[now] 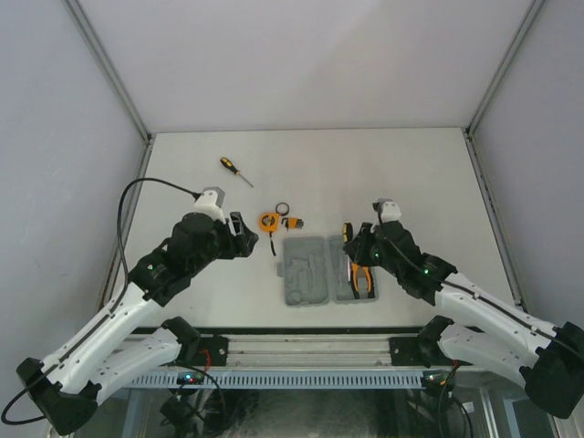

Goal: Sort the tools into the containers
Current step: Place the screwdriver in the storage box.

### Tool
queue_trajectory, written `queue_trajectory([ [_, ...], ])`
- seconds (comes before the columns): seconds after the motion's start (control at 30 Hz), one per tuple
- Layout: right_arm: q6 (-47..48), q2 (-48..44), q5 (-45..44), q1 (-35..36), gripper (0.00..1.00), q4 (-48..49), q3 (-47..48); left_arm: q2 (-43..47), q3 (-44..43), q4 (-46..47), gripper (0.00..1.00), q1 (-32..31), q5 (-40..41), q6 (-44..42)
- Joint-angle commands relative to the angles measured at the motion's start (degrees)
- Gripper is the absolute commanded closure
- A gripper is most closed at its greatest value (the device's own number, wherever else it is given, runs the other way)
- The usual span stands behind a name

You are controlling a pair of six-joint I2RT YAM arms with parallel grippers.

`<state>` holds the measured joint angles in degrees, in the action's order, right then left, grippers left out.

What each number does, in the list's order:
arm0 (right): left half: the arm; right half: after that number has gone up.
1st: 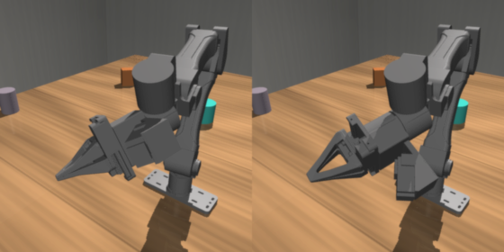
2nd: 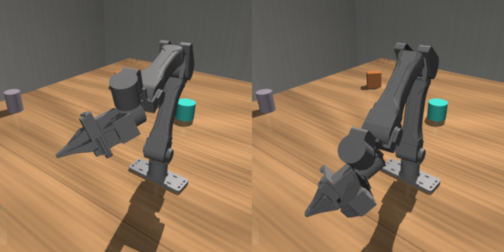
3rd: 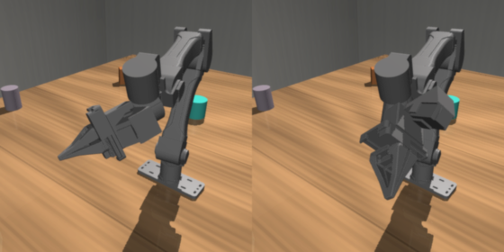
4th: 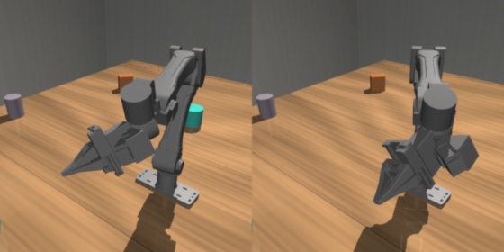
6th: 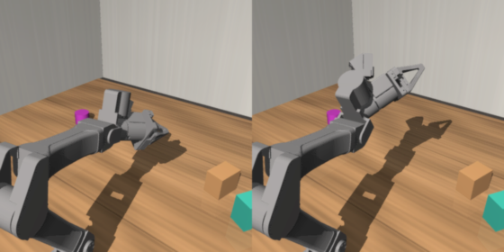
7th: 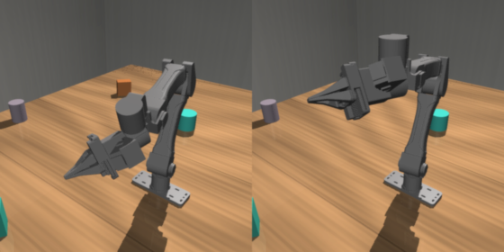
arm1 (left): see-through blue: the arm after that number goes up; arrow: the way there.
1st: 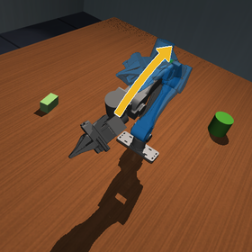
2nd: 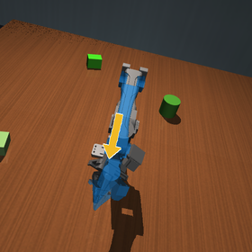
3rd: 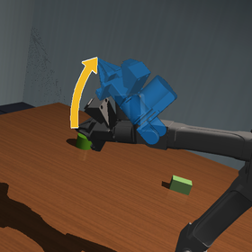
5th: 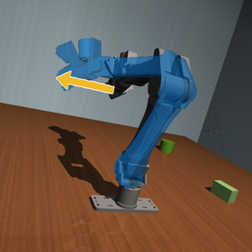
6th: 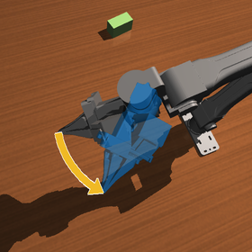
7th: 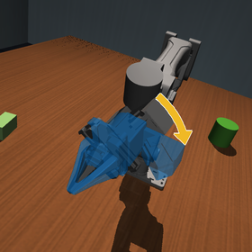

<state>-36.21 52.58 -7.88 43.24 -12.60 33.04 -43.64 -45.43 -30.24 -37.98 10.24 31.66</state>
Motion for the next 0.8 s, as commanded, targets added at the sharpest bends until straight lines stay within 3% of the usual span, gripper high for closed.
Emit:
queue_trajectory([
  [0.0,-1.91,-2.87,-0.54,-2.29,1.0,-5.73,-0.24,-2.46,-4.41,-3.15,0.29,0.36,2.98,-1.58],
  [0.03,-1.59,-3.25,-1.42,-2.35,1.0,-6.72,-0.2,-3.03,-4.72,-3.58,0.26,0.32,2.78,-1.79],
  [0.1,-1.48,-3.45,-2.45,-2.94,1.0,-9.04,0.06,-3.66,-4.89,-3.61,0.04,0.36,1.54,-2.72],
  [0.13,-1.28,-3.45,-2.44,-3.18,1.0,-9.97,0.3,-4.07,-4.97,-3.64,0.01,0.38,1.32,-3.27],
  [0.37,-1.5,-2.25,-2.64,-3.96,1.0,-13.41,0.67,-6.37,-7.21,-6.33,0.0,0.58,4.35,-5.47],
  [0.57,-1.23,-1.95,-1.71,-4.04,1.0,-12.4,0.64,-5.43,-4.84,-1.74,0.0,0.97,6.4,-6.0],
  [0.77,-1.89,0.21,-2.11,-4.04,1.0,-12.95,1.24,-8.43,-5.6,-4.62,0.0,3.35,2.32,-7.32],
])
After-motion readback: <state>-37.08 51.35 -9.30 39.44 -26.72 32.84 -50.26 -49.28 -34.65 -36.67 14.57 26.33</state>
